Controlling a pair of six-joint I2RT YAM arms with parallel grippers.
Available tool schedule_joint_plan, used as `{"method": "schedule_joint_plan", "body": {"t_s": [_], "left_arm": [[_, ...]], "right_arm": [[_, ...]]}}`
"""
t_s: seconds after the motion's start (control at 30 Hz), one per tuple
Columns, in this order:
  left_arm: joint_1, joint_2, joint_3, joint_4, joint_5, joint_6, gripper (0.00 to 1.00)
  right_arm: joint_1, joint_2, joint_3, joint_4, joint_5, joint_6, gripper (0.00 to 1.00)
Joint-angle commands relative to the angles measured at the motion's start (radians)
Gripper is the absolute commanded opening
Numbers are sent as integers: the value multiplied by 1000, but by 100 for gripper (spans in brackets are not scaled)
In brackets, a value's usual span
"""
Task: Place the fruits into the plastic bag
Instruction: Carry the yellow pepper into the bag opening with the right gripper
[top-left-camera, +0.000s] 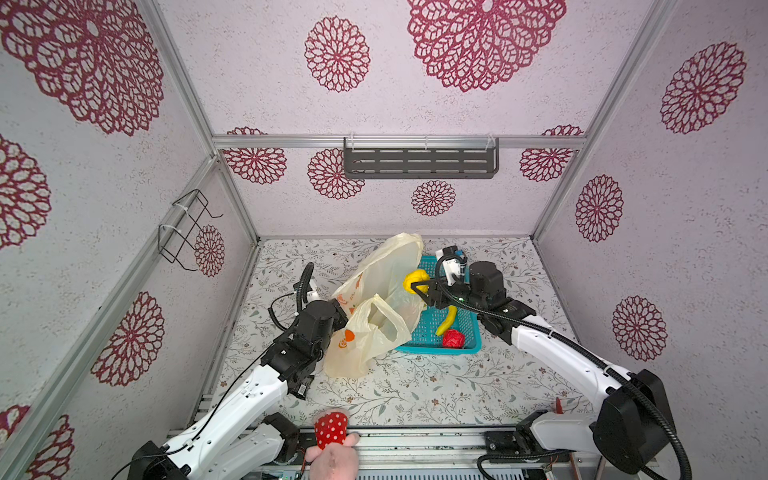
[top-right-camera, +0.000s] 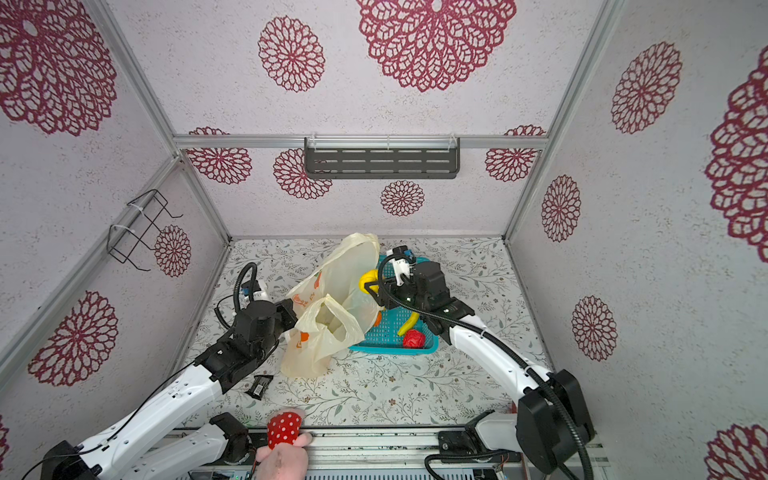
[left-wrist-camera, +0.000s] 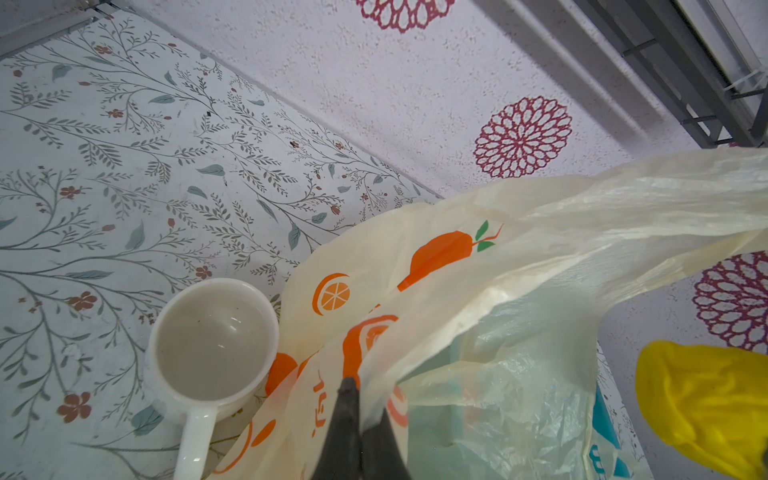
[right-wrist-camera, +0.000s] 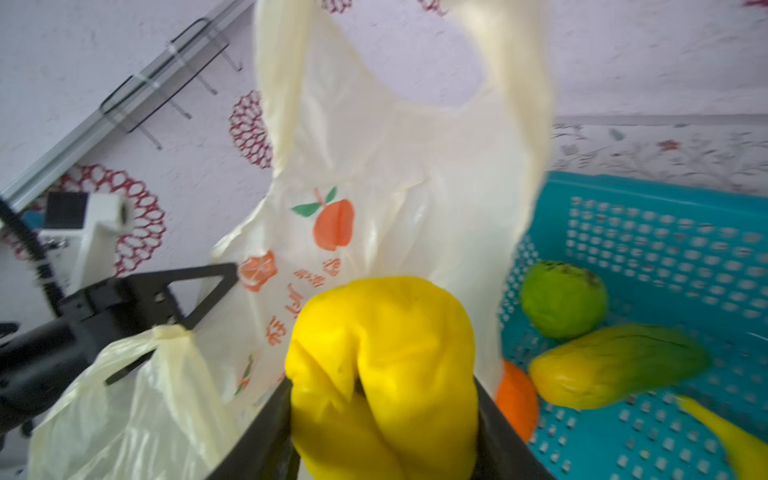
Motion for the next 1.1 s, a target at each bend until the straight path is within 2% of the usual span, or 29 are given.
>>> {"method": "schedule_joint_plan", "body": {"t_s": [0.0,0.27,0.53,0.77,1.07], "left_arm": [[6,18,-7,30,6,-9,0],[2,40,13,28,14,-23,0],[-10,57,25,28,7,-38,0],[-17,56,28,21,-6,-40,0],[-18,36,26,-8,-35,-53,0]], "right_arm": [[75,72,37,52,-69,-27,41],[136,304,182,39,3,43,40],[166,450,297,-152,52,29,41],[172,493,324,-283,121,-7,44],[172,495,346,-300,146,-19,49]]}}
